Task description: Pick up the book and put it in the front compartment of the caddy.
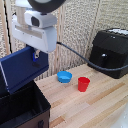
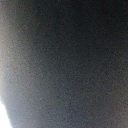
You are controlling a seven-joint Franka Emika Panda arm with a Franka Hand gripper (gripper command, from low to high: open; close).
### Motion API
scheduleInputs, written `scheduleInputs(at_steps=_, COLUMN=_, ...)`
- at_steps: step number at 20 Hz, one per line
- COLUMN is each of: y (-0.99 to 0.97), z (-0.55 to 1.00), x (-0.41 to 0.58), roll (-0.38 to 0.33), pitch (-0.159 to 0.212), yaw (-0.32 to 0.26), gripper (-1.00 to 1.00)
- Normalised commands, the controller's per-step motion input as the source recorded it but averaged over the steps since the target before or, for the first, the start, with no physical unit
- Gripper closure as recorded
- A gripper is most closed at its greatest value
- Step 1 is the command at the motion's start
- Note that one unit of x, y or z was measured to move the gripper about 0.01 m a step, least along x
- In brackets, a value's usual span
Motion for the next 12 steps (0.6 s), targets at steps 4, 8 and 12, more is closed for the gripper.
scheduleInputs(at_steps=4, y=0.74, z=0.08, x=-0.006, roll=-0.05, pitch=0.037, yaw=-0.117, gripper=1.0)
scheduleInputs(at_steps=8, y=0.77, z=0.01, x=0.0, roll=-0.065, pitch=0.016, yaw=-0.127, gripper=1.0)
scheduleInputs(at_steps=12, y=0.72, z=0.0, x=0.034, roll=-0.096, pitch=0.0, yaw=-0.148, gripper=1.0)
